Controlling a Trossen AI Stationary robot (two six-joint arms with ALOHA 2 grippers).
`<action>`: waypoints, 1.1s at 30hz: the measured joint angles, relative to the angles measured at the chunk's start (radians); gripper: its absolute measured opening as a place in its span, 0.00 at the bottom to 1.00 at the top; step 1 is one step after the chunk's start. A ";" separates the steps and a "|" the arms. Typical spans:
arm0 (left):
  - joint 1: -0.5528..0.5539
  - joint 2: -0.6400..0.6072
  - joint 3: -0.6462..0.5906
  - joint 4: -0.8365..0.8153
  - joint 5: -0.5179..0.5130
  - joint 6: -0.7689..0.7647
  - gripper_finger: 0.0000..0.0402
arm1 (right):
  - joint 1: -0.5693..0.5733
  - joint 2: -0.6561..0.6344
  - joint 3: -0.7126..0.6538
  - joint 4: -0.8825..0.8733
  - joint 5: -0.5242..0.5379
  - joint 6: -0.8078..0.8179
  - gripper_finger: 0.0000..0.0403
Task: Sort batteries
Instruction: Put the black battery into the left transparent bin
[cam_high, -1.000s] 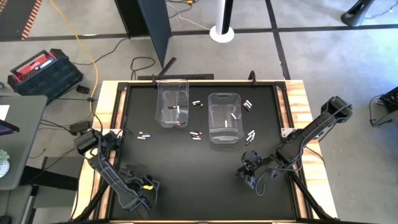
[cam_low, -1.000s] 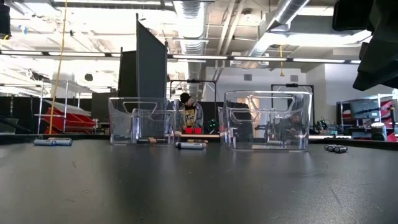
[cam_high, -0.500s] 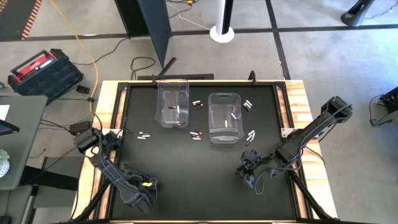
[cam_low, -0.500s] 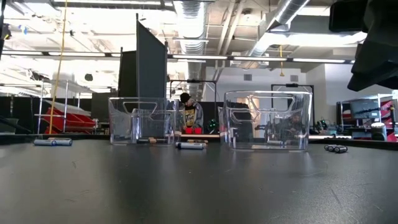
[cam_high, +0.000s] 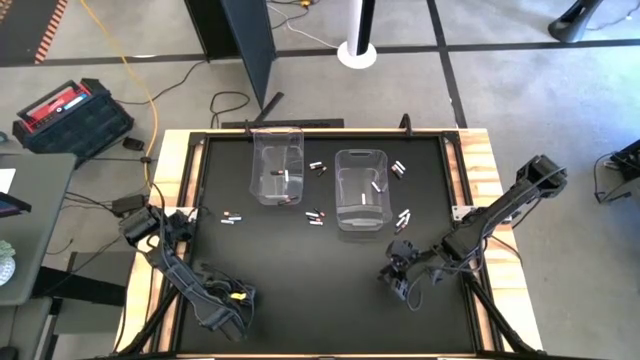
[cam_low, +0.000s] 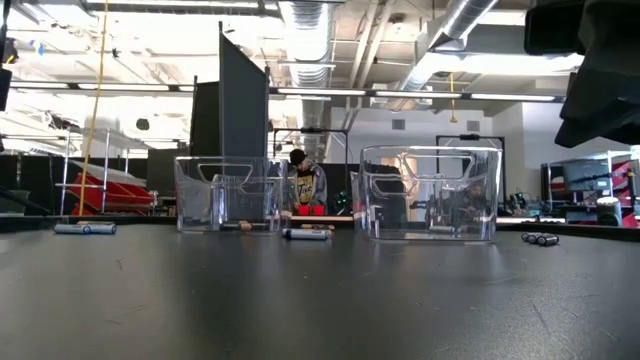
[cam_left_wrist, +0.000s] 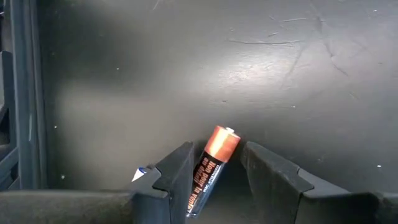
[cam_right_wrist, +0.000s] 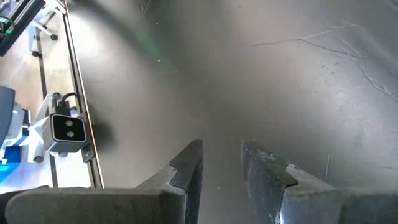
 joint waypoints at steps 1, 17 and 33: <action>0.000 0.000 0.000 0.004 -0.009 0.008 0.36 | -0.003 0.000 0.000 0.000 -0.001 0.000 0.31; -0.001 0.000 0.000 0.033 -0.033 0.042 0.11 | -0.011 0.000 0.000 0.000 -0.003 -0.020 0.31; 0.004 -0.044 0.000 0.059 -0.036 0.041 0.14 | -0.011 0.000 0.000 0.000 -0.002 -0.030 0.31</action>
